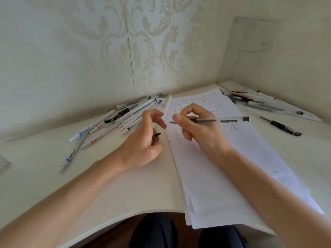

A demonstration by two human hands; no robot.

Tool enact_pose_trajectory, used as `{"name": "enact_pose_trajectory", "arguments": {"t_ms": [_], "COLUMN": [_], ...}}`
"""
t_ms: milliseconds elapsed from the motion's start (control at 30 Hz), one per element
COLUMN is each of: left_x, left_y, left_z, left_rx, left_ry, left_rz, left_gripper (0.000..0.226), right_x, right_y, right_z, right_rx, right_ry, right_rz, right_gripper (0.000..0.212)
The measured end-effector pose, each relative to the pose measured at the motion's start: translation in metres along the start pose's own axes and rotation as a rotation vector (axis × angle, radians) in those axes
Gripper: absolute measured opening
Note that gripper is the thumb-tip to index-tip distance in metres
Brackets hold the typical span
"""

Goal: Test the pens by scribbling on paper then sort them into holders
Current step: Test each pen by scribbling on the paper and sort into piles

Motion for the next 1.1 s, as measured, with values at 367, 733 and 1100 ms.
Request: {"name": "enact_pose_trajectory", "arguments": {"t_ms": [367, 733, 1100], "left_x": [-0.001, -0.001, -0.005], "left_y": [0.002, 0.003, -0.003], "left_z": [0.001, 0.008, 0.0], "left_rx": [0.228, 0.224, 0.167], "left_ry": [-0.019, 0.047, 0.061], "left_rz": [-0.064, -0.077, 0.01], "left_gripper": [0.059, 0.068, 0.054], "right_x": [0.002, 0.01, 0.002], "right_y": [0.015, 0.027, 0.019], "right_z": [0.014, 0.012, 0.016], "right_rx": [-0.138, 0.1, -0.062], "right_ry": [0.144, 0.107, 0.126], "right_rz": [-0.166, -0.317, -0.22], "right_gripper": [0.02, 0.03, 0.033]}}
Point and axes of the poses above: each hand's wrist, its own x-axis away from the middle knuckle, its own y-axis out of the palm, z = x × y, the point moved 7 cm from there along -x, towards the middle knuckle
